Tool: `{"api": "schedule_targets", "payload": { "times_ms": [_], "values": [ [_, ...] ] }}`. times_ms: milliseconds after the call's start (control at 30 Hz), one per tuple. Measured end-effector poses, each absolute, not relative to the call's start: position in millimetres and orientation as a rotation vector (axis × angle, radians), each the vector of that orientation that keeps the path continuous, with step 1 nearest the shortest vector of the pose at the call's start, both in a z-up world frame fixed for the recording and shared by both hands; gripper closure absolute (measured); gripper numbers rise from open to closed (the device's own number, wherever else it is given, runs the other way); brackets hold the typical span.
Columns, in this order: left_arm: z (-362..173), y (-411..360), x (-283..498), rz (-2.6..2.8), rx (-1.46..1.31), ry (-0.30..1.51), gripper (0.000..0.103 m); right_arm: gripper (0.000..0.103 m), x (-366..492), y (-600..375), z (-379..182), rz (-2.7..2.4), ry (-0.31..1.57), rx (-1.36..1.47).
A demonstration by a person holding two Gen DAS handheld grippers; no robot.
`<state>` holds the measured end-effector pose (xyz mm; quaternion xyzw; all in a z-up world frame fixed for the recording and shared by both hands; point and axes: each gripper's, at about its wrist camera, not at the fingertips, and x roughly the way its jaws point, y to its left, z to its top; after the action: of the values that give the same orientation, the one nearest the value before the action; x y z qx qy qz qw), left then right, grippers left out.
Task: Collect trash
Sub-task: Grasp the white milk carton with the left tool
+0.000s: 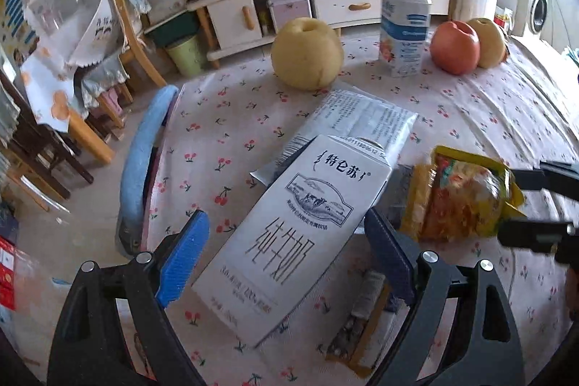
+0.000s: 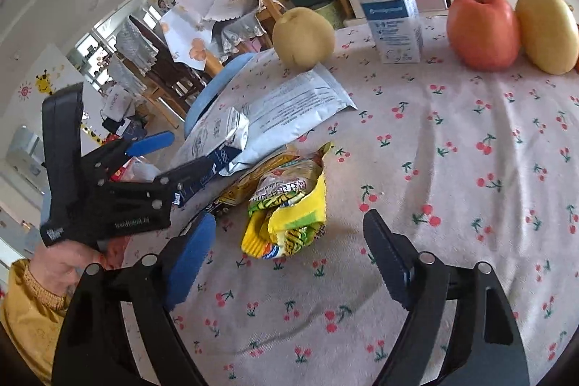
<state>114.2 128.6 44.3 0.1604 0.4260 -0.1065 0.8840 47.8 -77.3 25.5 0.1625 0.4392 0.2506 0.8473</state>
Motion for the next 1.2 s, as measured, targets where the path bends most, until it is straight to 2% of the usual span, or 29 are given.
{"api": "schedule_targets", "payload": {
  "times_ms": [200,567,633,700,833,1200],
  "values": [
    [31.8,126.9,122.0,-0.221,0.322,0.923,0.016,0.020,52.8,-72.3,24.8,0.531,0.919,0.311],
    [34.6,122.0,109.2,-0.220,0.304,0.919,0.037,0.020,55.0,-64.0,22.7,0.531,0.906,0.278],
    [36.6,122.2,105.7,-0.207,0.290,0.914,0.043,0.032,54.6,-62.4,23.2,0.535,0.906,0.271],
    [36.5,123.1,102.1,-0.195,0.273,0.913,0.045,0.042,53.7,-60.8,24.0,0.535,0.907,0.258],
    [36.0,122.0,92.8,-0.185,0.276,0.903,0.047,0.055,53.7,-62.0,23.8,0.525,0.908,0.240],
    [42.5,124.7,57.6,-0.192,0.166,0.891,0.048,0.061,44.2,-66.7,33.1,0.507,0.891,0.183]
  ]
}}
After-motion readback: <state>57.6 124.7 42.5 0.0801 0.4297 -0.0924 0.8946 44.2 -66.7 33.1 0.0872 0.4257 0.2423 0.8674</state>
